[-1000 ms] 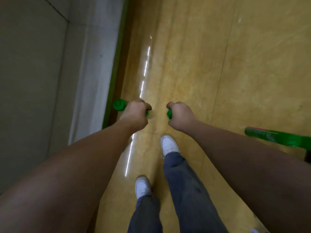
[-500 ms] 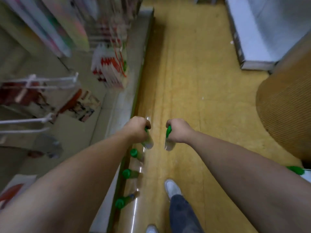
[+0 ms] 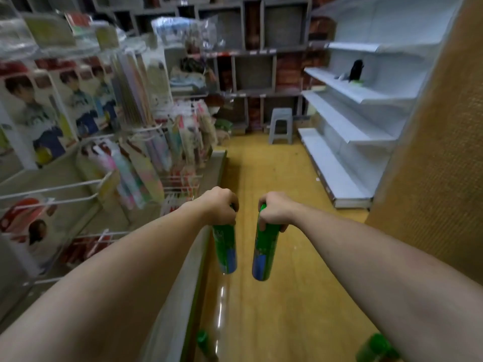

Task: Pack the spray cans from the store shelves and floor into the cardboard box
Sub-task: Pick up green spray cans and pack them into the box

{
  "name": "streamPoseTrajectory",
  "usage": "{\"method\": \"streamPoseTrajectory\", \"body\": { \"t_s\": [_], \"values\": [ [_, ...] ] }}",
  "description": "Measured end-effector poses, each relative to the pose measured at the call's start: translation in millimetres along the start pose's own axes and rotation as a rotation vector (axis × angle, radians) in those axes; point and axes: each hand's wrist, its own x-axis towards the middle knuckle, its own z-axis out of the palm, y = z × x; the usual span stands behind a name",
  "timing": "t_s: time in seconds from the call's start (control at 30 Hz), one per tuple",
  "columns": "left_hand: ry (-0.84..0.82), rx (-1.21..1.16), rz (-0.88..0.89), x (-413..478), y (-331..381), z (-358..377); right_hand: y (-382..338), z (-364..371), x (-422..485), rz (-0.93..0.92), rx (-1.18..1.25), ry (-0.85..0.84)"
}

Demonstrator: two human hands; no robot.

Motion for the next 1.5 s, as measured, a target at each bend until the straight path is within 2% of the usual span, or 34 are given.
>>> {"method": "streamPoseTrajectory", "body": {
  "t_s": [0.2, 0.47, 0.73, 0.9, 1.1, 1.3, 1.5],
  "values": [
    [-0.004, 0.004, 0.045, 4, 90, -51, 20, -89, -41, 0.021, 0.011, 0.047],
    [0.006, 0.013, 0.223, 25, 219, -72, 96, -181, -105, 0.062, -0.014, 0.245],
    [-0.003, 0.036, 0.496, 42, 343, -67, 178, -236, -170, 0.288, 0.023, 0.413],
    [-0.098, 0.057, 0.694, 48, 414, -50, 226, -247, -212, 0.474, 0.078, 0.473],
    [-0.156, 0.198, 0.974, 36, 495, -17, 268, -241, -281, 0.743, 0.150, 0.599],
    [-0.233, 0.267, 1.287, -5, 555, 28, 291, -204, -365, 1.015, 0.225, 0.733],
    [-0.358, 0.299, 1.514, -77, 593, 70, 283, -149, -448, 1.273, 0.257, 0.798]
  ]
}}
